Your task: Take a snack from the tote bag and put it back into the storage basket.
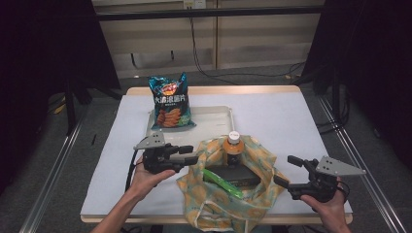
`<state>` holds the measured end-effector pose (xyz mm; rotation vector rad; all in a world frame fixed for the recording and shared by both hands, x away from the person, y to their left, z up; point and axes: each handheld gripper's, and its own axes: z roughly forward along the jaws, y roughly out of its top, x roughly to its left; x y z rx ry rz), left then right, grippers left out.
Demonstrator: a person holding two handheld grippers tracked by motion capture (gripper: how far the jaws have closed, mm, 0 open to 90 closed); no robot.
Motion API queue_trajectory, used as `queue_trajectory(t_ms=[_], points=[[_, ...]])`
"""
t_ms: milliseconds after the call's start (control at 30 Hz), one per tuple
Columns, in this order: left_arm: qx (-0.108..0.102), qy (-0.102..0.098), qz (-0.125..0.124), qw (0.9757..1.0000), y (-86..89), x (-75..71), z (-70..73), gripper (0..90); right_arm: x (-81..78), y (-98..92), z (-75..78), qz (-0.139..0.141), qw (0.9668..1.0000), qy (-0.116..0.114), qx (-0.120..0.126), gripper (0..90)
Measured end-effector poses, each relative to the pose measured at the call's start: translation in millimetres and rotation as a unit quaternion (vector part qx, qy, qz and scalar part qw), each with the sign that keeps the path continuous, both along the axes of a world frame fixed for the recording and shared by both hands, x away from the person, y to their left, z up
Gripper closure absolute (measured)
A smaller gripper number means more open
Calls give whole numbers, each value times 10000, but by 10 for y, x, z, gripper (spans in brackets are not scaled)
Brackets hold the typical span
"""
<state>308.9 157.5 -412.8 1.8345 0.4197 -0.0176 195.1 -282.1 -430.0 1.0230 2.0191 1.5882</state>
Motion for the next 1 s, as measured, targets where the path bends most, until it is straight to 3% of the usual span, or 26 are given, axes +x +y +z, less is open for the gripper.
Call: queue_trajectory(t_ms=[333, 433, 500, 567, 767, 1000], points=[[-67, -98, -397, 9991, -136, -171, 76, 518, 13, 12, -9, -13, 10000, 33, -25, 134], [-160, -100, -398, 9990, -153, -195, 97, 502, -1, 14, -9, -4, 10000, 21, 0, 133], [-95, -211, -365, 9991, -159, -209, 143, 501, -7, 11, -11, 23, 10000, 11, -16, 134], [-224, -145, -404, 9988, -158, -225, 168, 501, -9, 6, -14, 40, 10000, 1, -51, 133], [-113, -222, -642, 9976, -270, -265, 148, 473, -7, 11, -13, 39, 10000, 4, -43, 134], [36, -207, -697, 9973, -375, -239, 99, 419, 1, 20, -18, 41, 10000, 12, -49, 133]])
